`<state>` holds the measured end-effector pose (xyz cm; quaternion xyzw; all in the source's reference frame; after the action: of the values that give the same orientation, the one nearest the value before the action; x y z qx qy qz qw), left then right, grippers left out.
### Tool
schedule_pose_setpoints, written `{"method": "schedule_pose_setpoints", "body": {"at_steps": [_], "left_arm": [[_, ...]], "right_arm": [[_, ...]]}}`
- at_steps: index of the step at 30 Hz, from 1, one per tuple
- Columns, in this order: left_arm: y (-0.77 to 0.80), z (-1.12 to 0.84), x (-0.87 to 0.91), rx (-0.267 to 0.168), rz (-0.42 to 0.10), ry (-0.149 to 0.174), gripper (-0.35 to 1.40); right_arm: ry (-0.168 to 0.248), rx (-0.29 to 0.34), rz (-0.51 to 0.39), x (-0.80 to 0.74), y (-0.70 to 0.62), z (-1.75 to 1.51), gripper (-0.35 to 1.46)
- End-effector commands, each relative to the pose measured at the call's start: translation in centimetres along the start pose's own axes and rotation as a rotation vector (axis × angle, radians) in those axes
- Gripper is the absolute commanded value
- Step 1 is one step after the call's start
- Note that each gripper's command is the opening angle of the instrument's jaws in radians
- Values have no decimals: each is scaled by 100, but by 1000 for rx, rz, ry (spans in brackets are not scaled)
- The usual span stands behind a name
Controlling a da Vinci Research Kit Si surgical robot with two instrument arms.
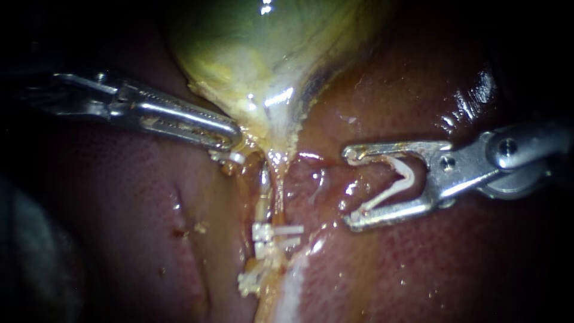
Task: Clipping third clip right tube
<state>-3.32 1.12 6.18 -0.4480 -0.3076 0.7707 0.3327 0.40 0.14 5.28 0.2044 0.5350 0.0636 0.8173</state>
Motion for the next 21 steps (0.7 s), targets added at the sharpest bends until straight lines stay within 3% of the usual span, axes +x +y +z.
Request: {"method": "schedule_pose_setpoints", "body": {"at_steps": [1, 7, 13, 17, 21], "left_arm": [[1, -1, 0, -2, 0, -1, -35], [10, -28, 8, -21, -18, -7, -35], [21, -64, 32, 1, -34, 8, -35], [22, -65, 31, 4, -34, 9, -35], [21, -60, 27, 8, -32, 10, -35]], "right_arm": [[0, 0, 0, 0, 0, 0, 50], [0, 0, 0, 0, -1, 0, 50], [0, -3, 1, 2, -1, 0, 50], [0, 6, -2, 8, 1, 6, 50], [-5, 30, 113, 13, 4, 21, 49]]}}
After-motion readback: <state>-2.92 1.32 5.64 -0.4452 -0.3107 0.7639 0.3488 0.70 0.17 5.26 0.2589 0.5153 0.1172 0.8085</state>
